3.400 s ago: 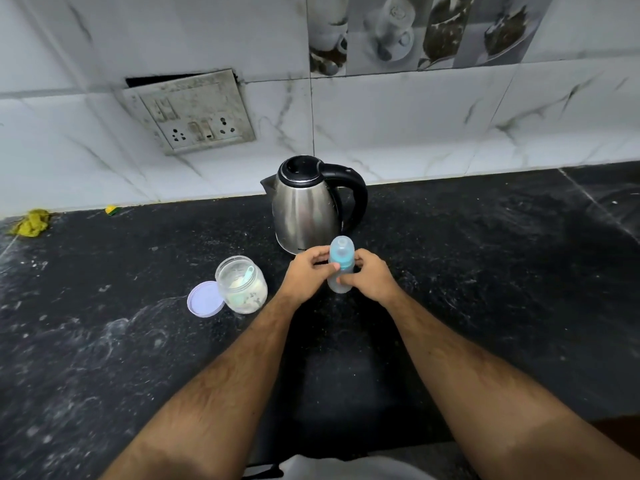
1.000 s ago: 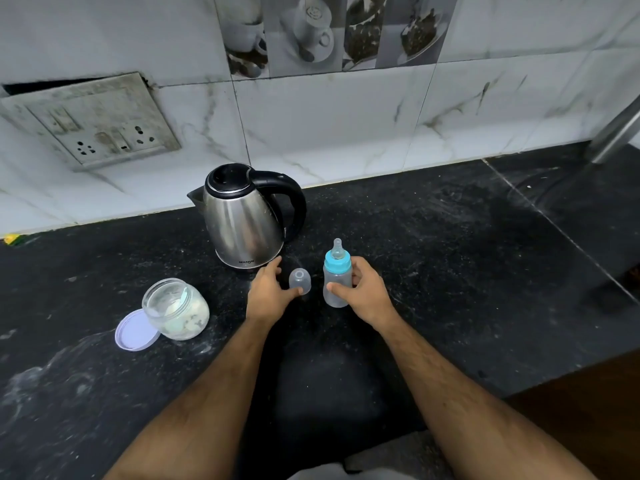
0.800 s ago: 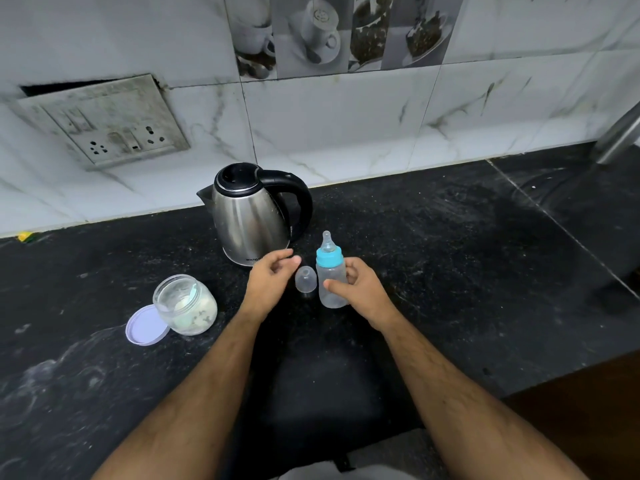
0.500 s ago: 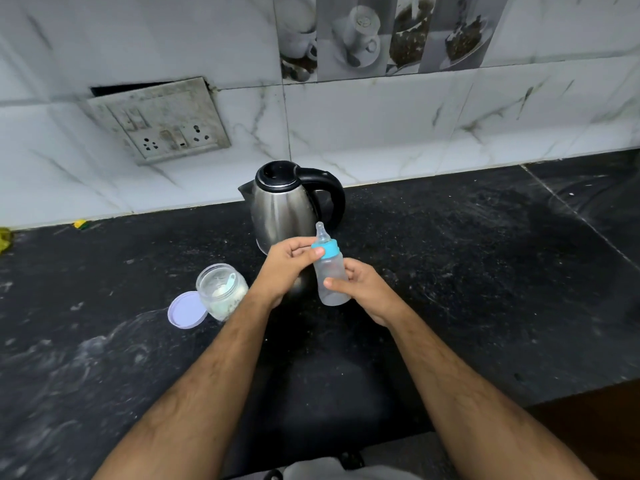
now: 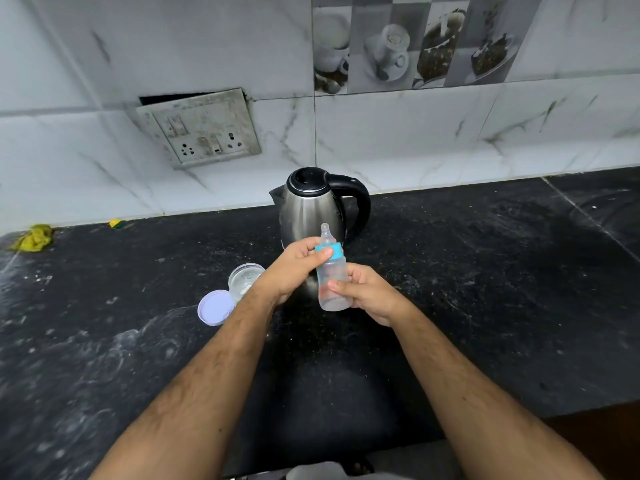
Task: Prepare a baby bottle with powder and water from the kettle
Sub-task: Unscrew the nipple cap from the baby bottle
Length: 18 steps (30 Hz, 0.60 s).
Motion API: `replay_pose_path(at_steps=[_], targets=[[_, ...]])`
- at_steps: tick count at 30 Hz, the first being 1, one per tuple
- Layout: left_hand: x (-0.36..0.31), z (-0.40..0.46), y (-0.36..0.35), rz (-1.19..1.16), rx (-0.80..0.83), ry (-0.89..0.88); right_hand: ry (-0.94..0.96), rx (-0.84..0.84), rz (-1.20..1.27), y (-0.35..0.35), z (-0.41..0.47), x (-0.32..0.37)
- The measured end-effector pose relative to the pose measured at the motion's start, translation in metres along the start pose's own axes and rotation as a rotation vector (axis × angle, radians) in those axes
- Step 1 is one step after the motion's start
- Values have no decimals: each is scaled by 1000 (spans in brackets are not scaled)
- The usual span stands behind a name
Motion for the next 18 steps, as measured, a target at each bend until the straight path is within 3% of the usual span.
replay_pose_path(at_steps=[9,18], targets=[[-16,1,-8,7,-66,-56,161,-229,-274,9,0,21],[-17,-1,-18,21,-115,-47,118,-492,-590,14,-9,17]])
Point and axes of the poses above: each hand's wrist, its own z-axis towards the middle knuckle, its own y-axis out of the back of the hand, x = y × z, the point moved 8 cm from there along z, towards the middle knuckle, and after that the axes turned 15 degrees about y, right-handed, at the moved point
